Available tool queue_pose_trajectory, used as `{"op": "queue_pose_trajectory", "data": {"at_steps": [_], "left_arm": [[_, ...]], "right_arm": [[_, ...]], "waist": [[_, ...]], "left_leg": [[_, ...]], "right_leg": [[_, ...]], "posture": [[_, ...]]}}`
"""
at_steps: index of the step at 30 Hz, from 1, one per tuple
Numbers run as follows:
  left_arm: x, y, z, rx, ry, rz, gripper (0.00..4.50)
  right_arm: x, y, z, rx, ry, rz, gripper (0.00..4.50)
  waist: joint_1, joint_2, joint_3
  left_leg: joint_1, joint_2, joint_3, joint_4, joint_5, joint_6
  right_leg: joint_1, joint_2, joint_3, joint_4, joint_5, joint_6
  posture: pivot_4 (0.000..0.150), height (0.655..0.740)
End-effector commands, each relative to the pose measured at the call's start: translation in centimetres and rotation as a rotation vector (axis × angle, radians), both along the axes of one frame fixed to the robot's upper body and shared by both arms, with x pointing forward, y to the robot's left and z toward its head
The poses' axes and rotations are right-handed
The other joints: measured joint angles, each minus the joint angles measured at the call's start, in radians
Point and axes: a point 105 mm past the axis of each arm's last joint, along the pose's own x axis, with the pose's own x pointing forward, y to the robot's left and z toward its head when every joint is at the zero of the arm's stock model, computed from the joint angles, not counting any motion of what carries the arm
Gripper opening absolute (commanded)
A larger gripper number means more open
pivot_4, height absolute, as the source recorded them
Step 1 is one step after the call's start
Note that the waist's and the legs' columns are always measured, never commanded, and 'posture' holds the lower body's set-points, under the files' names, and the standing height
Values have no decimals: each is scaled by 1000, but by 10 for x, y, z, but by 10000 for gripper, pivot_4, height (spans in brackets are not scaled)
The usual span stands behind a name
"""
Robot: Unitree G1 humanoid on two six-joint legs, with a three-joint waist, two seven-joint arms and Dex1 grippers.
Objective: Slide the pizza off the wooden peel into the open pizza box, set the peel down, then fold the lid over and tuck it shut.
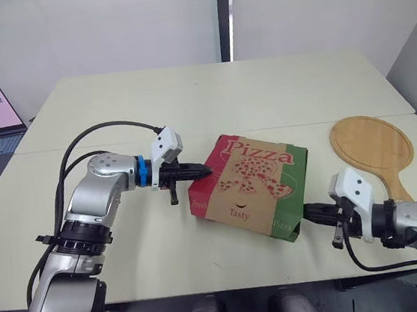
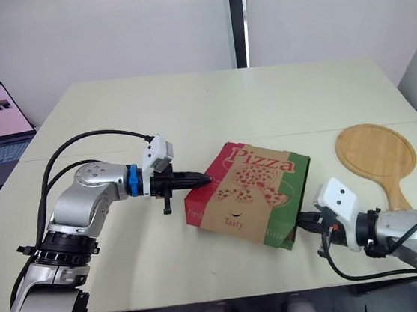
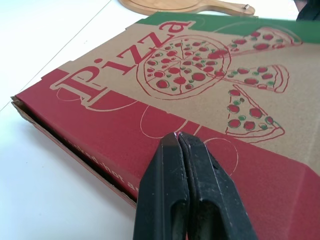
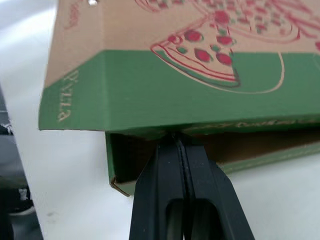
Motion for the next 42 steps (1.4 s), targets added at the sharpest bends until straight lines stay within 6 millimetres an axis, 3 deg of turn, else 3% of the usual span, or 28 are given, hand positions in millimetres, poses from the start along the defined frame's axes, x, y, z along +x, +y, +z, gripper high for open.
{"op": "queue_pose_trajectory", "data": {"at_steps": [1,7,13,16,20,28,34,42], "left_arm": [[-2,-3,1,21,-21,-14,249],[-1,-2,-2,47,-28,-7,249],[1,-2,1,39,-34,5,249],[1,-1,2,37,-34,7,0],[3,1,3,37,-32,9,0],[4,-1,3,36,-34,5,0],[4,-2,4,31,-34,5,0],[3,-3,6,23,-36,6,0]], "right_arm": [[2,2,6,-7,-60,4,0],[-1,-8,10,-33,-62,0,0],[-14,-34,32,-6,-57,-21,0],[-18,-35,45,20,-87,-33,6160],[-25,-13,58,9,-153,58,19397],[-22,25,50,-62,-269,163,44785],[-16,33,39,-113,-315,175,44785],[6,27,35,-197,-413,102,44785]], "waist": [[0,0,0],[0,0,0],[2,0,0],[1,0,0],[1,0,0],[1,0,0],[1,0,0],[1,0,0]], "left_leg": [[0,0,0,0,0,0],[0,0,0,0,0,0],[0,0,0,0,0,0],[0,0,0,0,0,0],[1,1,0,0,0,0],[0,0,-1,0,0,0],[0,0,-1,0,0,0],[0,0,-1,0,0,0]], "right_leg": [[0,0,0,0,0,0],[0,0,0,0,0,0],[1,0,0,0,0,0],[1,0,0,0,0,0],[1,1,0,0,0,0],[1,1,0,0,0,0],[1,1,-1,0,0,0],[1,1,0,0,0,0]], "posture": [[1500,7281],[1500,7281],[1500,7281],[1500,7281],[1500,7281],[1500,7281],[1500,7281],[1500,7281]]}}
